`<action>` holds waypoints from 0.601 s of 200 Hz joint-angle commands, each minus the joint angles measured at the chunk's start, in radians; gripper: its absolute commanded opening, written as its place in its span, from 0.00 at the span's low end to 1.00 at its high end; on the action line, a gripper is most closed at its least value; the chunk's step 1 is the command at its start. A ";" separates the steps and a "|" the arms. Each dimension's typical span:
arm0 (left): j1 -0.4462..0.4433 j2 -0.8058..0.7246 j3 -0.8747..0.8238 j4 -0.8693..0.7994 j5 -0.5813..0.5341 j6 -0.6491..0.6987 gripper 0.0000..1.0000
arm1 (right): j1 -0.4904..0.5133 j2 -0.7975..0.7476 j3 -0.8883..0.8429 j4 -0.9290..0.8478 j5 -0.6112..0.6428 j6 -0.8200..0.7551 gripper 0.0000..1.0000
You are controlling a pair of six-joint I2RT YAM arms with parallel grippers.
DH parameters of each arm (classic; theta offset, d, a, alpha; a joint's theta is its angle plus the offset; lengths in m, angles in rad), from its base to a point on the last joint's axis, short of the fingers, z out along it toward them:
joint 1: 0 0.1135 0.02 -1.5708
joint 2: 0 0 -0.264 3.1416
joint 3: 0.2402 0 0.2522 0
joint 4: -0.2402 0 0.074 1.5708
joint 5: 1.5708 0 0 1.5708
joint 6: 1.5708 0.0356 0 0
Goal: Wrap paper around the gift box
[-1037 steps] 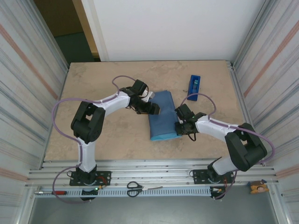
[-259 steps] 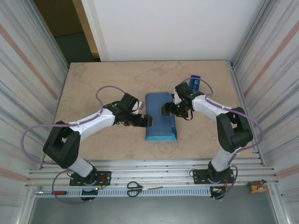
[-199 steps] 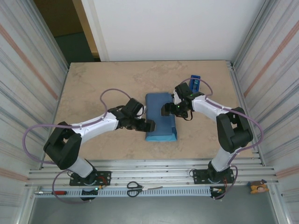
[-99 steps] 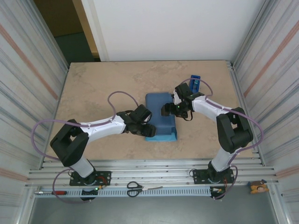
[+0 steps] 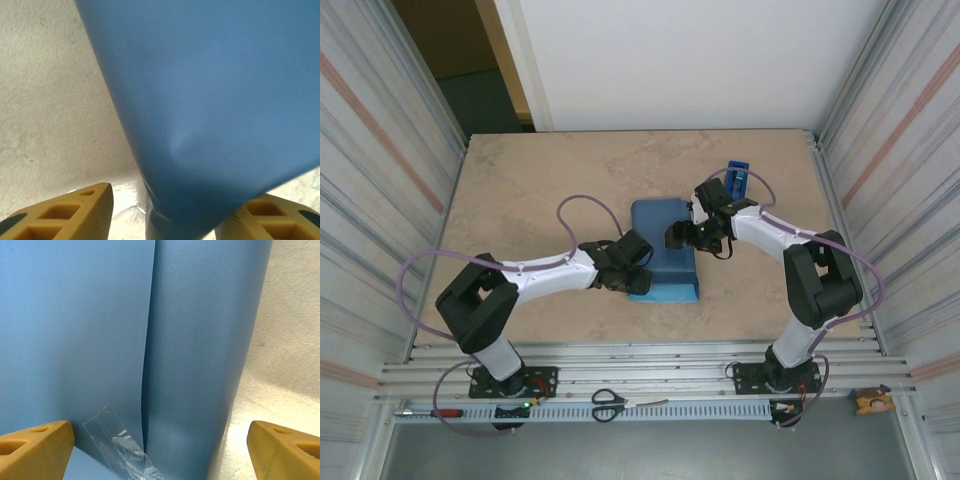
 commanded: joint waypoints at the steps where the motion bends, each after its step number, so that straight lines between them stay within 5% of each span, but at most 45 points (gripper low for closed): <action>1: -0.019 0.022 0.031 -0.055 -0.082 -0.047 0.52 | 0.015 0.033 -0.048 -0.089 0.079 -0.017 0.88; 120: -0.039 0.050 0.067 -0.064 -0.122 -0.145 0.38 | 0.017 0.036 -0.045 -0.094 0.079 -0.015 0.88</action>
